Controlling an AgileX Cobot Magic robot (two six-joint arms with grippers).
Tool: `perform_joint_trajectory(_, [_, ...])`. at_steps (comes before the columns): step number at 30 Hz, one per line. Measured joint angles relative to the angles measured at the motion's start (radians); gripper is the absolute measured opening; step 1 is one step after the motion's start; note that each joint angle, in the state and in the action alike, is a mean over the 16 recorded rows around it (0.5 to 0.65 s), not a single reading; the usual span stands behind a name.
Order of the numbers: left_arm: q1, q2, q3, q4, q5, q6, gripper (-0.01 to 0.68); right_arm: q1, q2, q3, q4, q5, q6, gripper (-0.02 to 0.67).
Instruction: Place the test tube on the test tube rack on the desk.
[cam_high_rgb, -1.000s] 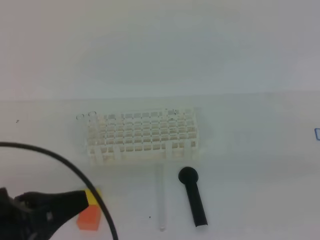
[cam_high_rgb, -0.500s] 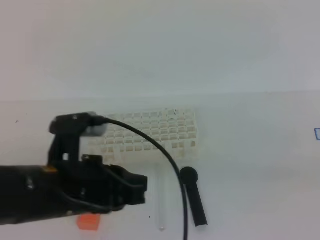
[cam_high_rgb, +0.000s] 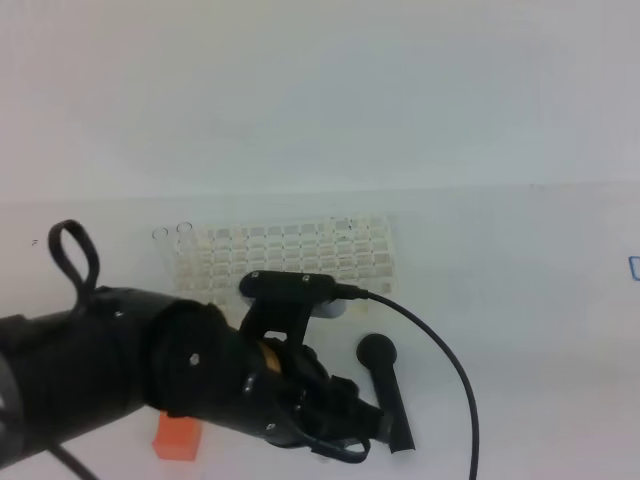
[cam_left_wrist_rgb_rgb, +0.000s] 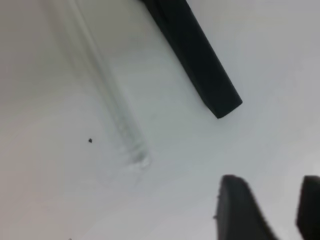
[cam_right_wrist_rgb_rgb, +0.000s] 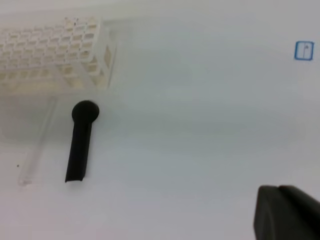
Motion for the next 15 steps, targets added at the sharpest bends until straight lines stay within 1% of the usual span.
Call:
perform_joint_trajectory(5, [0.000,0.086,-0.066,0.061,0.056,-0.077,0.320,0.000,0.000,0.000,-0.006,0.034,-0.003,-0.001])
perform_joint_trajectory(8, [0.000,0.129,-0.092,0.110,0.072,-0.137,0.373,0.000,0.000,0.000,-0.007,0.047,-0.005,-0.001])
perform_joint_trajectory(11, [0.000,0.166,-0.113,0.161,0.081,-0.194,0.400,0.000,0.000,0.000,-0.008,0.058,-0.009,-0.001])
perform_joint_trajectory(15, [0.000,0.208,-0.132,0.223,0.084,-0.256,0.410,0.000,0.000,0.000,-0.008,0.069,-0.014,-0.001])
